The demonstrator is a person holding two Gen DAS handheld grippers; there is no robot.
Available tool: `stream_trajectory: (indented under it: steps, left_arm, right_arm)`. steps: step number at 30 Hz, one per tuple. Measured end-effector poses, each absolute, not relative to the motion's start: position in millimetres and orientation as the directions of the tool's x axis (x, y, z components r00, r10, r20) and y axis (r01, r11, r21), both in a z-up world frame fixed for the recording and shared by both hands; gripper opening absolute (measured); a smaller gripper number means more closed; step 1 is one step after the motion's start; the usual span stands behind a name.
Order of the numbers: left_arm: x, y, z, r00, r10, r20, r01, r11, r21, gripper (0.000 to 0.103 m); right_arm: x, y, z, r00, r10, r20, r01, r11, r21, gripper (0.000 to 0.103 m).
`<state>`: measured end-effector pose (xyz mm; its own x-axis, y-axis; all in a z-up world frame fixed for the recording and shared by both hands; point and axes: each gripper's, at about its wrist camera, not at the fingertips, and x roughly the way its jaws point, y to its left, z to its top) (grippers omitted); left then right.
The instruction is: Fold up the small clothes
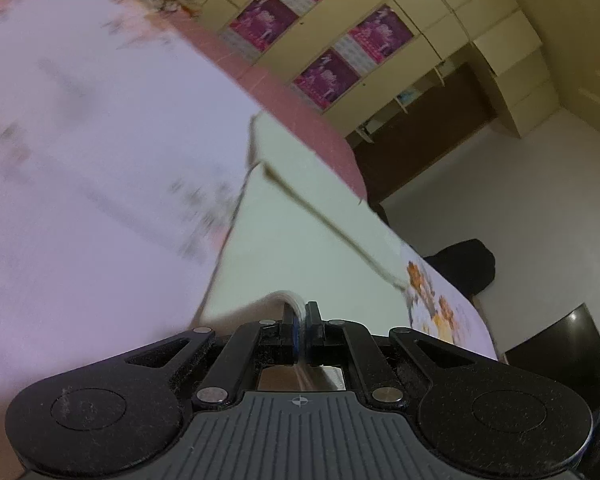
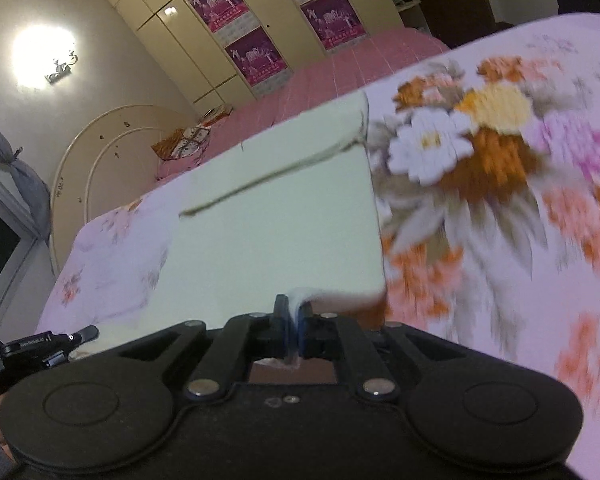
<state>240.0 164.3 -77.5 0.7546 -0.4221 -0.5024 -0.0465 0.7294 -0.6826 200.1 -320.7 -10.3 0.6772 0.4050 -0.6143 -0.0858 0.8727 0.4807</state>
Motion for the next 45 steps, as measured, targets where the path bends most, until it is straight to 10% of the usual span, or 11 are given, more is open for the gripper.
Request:
stream_trajectory:
  steps: [27,29,30,32,37,41,45]
  left_arm:
    - [576,133,-98,0.754,-0.271,-0.598,-0.094,0.857,-0.507,0.004]
    - [578,137,-103,0.772,-0.278,-0.572,-0.108,0.829,-0.548,0.044]
    - [576,139,-104,0.79,-0.258,-0.556,-0.124,0.821,-0.557,0.102]
    - [569,138,-101,0.849,-0.21,-0.485,-0.092,0.845,-0.527,0.102]
    - [576,128,-102,0.81,-0.224,-0.542,-0.02,0.913,-0.407,0.068]
    - [583,113,-102,0.764,-0.199,-0.613,0.033,0.962,-0.271,0.059]
    - [576,93,-89,0.757,-0.146,-0.637,0.082,0.988,-0.13,0.026]
  right_arm:
    - [562,-351,-85,0.618,0.45,-0.644,0.0,0.82,0.573,0.005]
    - [567,-352,-92,0.626,0.487,-0.609,-0.031,0.796,0.604,0.014]
    - [566,-355,-94,0.648,0.51,-0.566,-0.053,0.771,0.634,0.023]
    - [564,-361,-97,0.697,0.514,-0.5,-0.06,0.736,0.674,0.058]
    - [549,-367,-91,0.76,0.492,-0.425,-0.113,0.744,0.658,0.053]
    - [549,-347,-86,0.738,0.435,-0.516,-0.156,0.854,0.497,0.041]
    - [549,-316,-90,0.704,0.355,-0.616,-0.197,0.93,0.31,0.031]
